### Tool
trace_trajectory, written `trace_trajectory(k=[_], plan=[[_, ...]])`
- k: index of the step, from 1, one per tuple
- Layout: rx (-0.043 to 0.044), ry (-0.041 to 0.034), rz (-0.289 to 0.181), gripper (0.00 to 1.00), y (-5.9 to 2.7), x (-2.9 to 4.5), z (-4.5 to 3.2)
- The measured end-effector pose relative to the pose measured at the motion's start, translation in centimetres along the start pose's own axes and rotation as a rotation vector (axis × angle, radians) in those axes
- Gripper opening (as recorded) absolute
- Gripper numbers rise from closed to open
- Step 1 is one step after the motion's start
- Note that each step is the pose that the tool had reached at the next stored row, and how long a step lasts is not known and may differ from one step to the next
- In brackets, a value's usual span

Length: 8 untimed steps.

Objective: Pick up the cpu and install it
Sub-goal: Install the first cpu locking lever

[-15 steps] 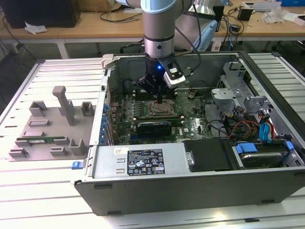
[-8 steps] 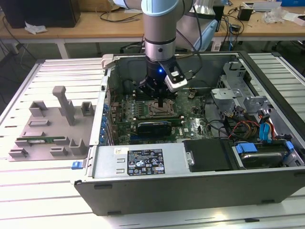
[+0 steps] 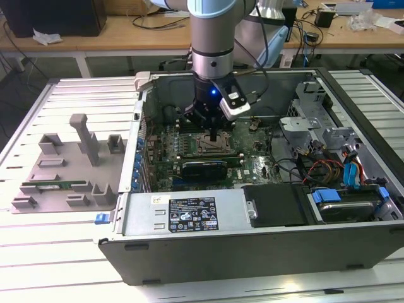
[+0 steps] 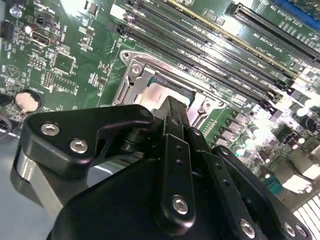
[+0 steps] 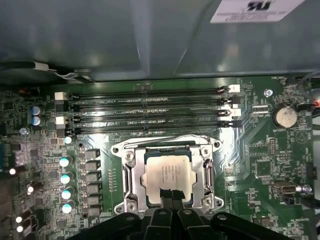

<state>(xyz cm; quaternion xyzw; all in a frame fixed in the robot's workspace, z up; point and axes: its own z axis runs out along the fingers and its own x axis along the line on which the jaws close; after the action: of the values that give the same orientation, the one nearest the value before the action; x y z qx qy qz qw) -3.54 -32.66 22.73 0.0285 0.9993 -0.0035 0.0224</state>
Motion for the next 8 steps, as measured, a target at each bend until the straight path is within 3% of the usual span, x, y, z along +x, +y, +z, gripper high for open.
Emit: trace_trajectory(k=[5, 8], plan=[[0.0013, 0.0000, -0.002, 0.11, -0.01, -0.09, -1.98], [0.0012, -0.0001, -0.002, 0.11, -0.01, -0.09, -2.06]])
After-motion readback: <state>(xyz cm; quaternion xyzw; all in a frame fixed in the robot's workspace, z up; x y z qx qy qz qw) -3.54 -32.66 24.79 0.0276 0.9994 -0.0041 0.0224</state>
